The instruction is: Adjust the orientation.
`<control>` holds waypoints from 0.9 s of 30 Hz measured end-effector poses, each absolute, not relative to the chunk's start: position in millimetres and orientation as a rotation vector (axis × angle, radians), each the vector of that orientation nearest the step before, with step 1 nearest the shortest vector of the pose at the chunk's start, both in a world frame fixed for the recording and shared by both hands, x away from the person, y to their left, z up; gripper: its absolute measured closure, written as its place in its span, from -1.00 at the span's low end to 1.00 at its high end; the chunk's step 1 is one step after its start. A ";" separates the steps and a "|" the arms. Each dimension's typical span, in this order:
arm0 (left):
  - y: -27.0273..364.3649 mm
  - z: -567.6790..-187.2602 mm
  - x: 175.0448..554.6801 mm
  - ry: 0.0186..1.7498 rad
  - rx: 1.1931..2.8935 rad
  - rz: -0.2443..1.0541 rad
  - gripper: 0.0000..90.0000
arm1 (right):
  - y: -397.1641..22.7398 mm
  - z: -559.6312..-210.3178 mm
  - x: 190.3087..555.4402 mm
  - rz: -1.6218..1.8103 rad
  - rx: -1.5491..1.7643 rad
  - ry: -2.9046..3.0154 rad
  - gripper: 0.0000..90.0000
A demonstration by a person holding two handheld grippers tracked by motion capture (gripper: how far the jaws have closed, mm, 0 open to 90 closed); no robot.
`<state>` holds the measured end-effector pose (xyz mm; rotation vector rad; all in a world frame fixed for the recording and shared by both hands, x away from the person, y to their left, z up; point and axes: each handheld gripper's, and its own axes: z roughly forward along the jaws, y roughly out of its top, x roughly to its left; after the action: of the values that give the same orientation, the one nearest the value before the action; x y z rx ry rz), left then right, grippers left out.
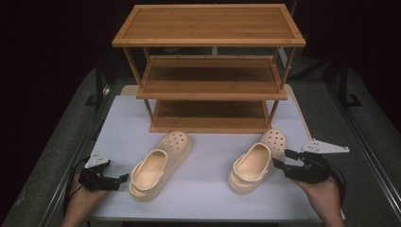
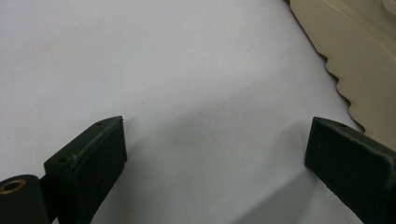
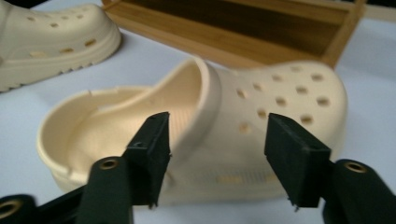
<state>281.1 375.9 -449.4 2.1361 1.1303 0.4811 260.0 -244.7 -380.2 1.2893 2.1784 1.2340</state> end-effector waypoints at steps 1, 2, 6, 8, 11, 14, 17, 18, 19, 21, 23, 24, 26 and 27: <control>375.9 -449.5 281.1 1.131 2.136 0.481 -0.89 | -242.2 -377.3 263.5 1.238 1.275 2.184 -0.05; 376.0 -449.5 281.1 1.130 2.136 0.481 -0.90 | -239.4 -375.0 267.1 1.242 1.266 2.190 0.00; 376.0 -449.5 281.1 1.131 2.136 0.481 -0.89 | -230.0 -368.6 282.8 1.259 1.223 2.215 0.20; 376.0 -449.5 281.2 1.130 2.136 0.481 -0.89 | -226.5 -367.5 289.2 1.269 1.212 2.228 0.29; 376.0 -449.5 281.2 1.130 2.136 0.480 -0.89 | -221.9 -367.7 298.2 1.270 1.198 2.249 0.41; 376.0 -449.5 281.2 1.130 2.136 0.480 -0.89 | -219.5 -369.9 306.0 1.262 1.188 2.274 0.54; 376.0 -449.5 281.2 1.130 2.136 0.480 -0.89 | -218.1 -372.7 309.6 1.245 1.183 2.284 0.64; 376.1 -449.5 281.2 1.130 2.136 0.480 -0.90 | -218.5 -373.9 310.7 1.243 1.185 2.285 0.69; 376.0 -449.5 281.2 1.130 2.136 0.480 -0.89 | -219.1 -374.3 310.8 1.246 1.189 2.281 0.70; 376.1 -449.5 281.2 1.130 2.137 0.480 -0.89 | -220.2 -375.2 311.4 1.261 1.188 2.283 0.74; 376.0 -449.5 281.2 1.130 2.136 0.481 -0.89 | -220.4 -375.3 311.2 1.261 1.172 2.283 0.78; 376.0 -449.5 281.2 1.130 2.136 0.480 -0.89 | -220.4 -375.0 311.1 1.263 1.170 2.281 0.80; 376.0 -449.5 281.2 1.130 2.136 0.481 -0.89 | -220.1 -374.4 310.9 1.258 1.163 2.283 0.83; 376.0 -449.5 281.2 1.130 2.136 0.481 -0.89 | -220.1 -373.9 310.8 1.256 1.157 2.283 0.83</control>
<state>281.2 376.0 -449.5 2.1364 1.1301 0.4806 310.8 -220.1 -373.9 1.1574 2.2830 1.2562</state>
